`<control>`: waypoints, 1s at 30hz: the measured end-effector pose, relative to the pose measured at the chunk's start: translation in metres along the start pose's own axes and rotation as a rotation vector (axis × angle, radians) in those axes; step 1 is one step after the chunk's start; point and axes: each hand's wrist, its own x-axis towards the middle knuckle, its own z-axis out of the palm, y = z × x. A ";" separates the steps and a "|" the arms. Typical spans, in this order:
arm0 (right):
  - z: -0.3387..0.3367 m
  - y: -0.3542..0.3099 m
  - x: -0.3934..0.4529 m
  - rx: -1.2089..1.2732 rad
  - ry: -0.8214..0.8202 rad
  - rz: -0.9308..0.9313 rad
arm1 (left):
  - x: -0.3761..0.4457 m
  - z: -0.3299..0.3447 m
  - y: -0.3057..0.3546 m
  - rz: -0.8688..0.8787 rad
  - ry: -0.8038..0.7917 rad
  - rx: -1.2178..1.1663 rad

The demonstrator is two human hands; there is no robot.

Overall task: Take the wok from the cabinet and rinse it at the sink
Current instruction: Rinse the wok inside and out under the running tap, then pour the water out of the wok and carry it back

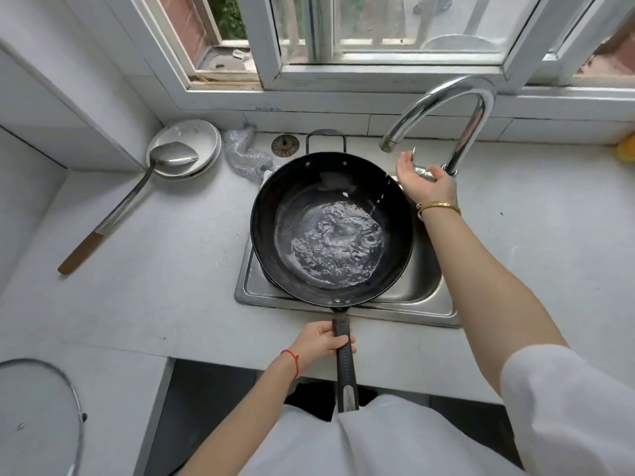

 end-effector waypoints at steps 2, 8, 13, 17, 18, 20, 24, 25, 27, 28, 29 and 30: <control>-0.001 0.002 -0.011 -0.291 0.058 -0.028 | 0.000 0.001 -0.001 0.006 0.009 0.003; -0.049 0.029 -0.064 -1.512 0.295 -0.273 | -0.001 0.006 -0.005 0.037 0.046 0.003; -0.122 0.063 -0.128 -2.322 0.193 -0.228 | -0.003 0.015 -0.009 0.022 0.101 -0.072; -0.168 0.088 -0.164 -2.695 0.102 0.132 | -0.002 0.017 -0.009 0.015 0.132 -0.022; -0.178 0.095 -0.171 -2.721 0.058 0.212 | -0.001 0.017 -0.010 0.009 0.141 -0.008; -0.193 0.108 -0.186 -2.702 0.000 0.302 | -0.001 0.018 -0.010 -0.011 0.141 -0.042; -0.225 0.123 -0.189 -2.527 0.083 0.125 | -0.005 0.020 -0.006 -0.032 0.120 -0.120; -0.234 0.126 -0.188 -2.380 0.150 0.081 | -0.006 0.020 -0.006 -0.033 0.118 -0.129; -0.250 0.131 -0.185 -1.996 0.278 0.033 | -0.007 0.021 -0.006 -0.035 0.116 -0.146; -0.255 0.133 -0.185 -1.859 0.324 0.013 | -0.007 0.022 -0.005 -0.033 0.115 -0.152; -0.259 0.134 -0.184 -1.810 0.344 -0.019 | -0.008 0.022 -0.004 -0.027 0.114 -0.151; -0.263 0.136 -0.183 -1.798 0.347 -0.052 | -0.009 0.023 -0.004 -0.019 0.113 -0.140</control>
